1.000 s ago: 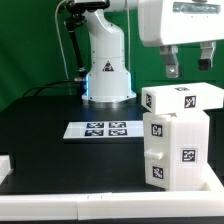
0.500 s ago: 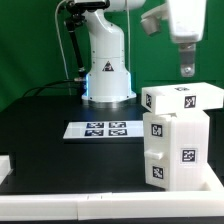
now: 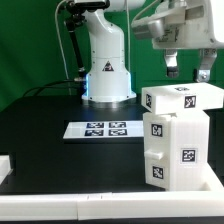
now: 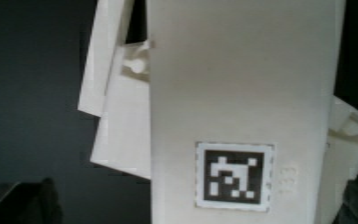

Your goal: Assemble cabinet

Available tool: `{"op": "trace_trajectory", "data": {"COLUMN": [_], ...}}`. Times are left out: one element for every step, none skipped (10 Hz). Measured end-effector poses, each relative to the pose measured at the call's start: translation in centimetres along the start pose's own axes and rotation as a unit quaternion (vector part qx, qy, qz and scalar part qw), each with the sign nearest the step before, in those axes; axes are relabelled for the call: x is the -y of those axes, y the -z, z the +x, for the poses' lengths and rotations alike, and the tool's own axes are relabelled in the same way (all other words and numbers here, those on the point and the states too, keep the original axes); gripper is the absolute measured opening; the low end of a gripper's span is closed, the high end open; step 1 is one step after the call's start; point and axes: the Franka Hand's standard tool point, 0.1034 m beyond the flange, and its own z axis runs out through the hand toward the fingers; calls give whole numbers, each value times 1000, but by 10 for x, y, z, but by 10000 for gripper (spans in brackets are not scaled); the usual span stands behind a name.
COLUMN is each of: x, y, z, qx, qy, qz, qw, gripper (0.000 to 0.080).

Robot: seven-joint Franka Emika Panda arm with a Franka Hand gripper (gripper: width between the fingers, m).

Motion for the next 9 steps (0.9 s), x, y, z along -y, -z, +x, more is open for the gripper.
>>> {"op": "trace_trajectory", "data": {"x": [3, 8, 10, 11, 12, 11, 11, 11, 11], "y": [-5, -10, -12, -16, -22, -23, -24, -25, -25], "z": [0, 0, -1, 0, 1, 1, 1, 1, 1], "qx": [1, 0, -1, -2, -3, -4, -4, -4, -4], "qy": [22, 21, 19, 17, 13, 10, 9, 9, 9], "qz": [2, 6, 8, 11, 15, 16, 17, 17, 17], "qw": [1000, 1000, 1000, 1000, 1000, 1000, 1000, 1000, 1000], "gripper": [797, 797, 797, 797, 797, 797, 708, 574, 574]}}
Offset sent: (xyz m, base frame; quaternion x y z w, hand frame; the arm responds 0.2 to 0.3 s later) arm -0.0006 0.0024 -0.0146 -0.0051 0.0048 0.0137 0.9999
